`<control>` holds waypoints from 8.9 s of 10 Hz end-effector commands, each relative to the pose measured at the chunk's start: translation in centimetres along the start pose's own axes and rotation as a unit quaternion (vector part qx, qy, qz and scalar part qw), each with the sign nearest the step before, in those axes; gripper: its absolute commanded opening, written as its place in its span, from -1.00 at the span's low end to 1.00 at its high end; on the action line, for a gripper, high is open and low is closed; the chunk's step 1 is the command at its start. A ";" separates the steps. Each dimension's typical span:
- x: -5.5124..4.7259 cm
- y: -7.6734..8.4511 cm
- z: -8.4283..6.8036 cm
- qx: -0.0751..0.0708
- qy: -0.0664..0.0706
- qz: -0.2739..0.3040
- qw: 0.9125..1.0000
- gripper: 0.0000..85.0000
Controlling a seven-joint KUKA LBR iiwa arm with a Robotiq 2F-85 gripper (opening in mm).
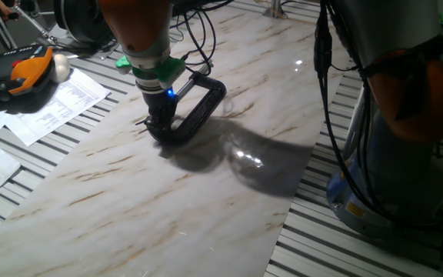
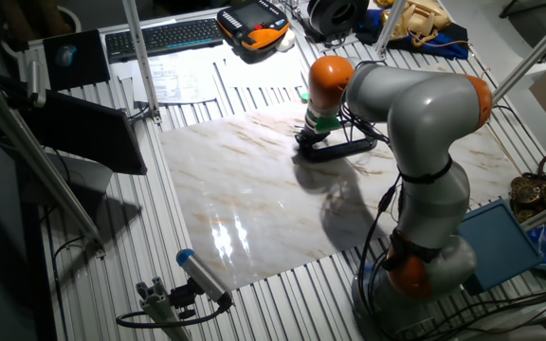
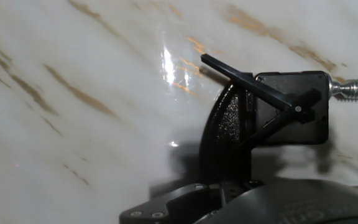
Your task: Turn the hands of a clock
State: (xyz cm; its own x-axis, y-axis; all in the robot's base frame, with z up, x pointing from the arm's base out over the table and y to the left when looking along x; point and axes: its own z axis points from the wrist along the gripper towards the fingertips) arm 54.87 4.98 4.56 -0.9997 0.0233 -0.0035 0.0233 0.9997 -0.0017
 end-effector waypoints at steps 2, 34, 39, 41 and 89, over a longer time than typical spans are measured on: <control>-0.2 0.3 0.0 0.000 0.000 0.001 1.000 -1.00; -2.8 2.1 -0.1 0.005 0.007 0.010 1.000 -1.00; -3.0 1.9 0.0 0.003 0.007 0.043 0.999 -1.00; -3.1 1.8 -0.1 0.003 0.008 0.048 0.999 -1.00; 6.2 -4.6 -14.1 0.009 0.000 -0.047 0.999 -1.00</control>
State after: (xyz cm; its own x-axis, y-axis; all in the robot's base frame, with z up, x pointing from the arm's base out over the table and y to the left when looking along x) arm 48.53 0.50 18.68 -0.9974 -0.0718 -0.0034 -0.0717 0.9972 -0.0214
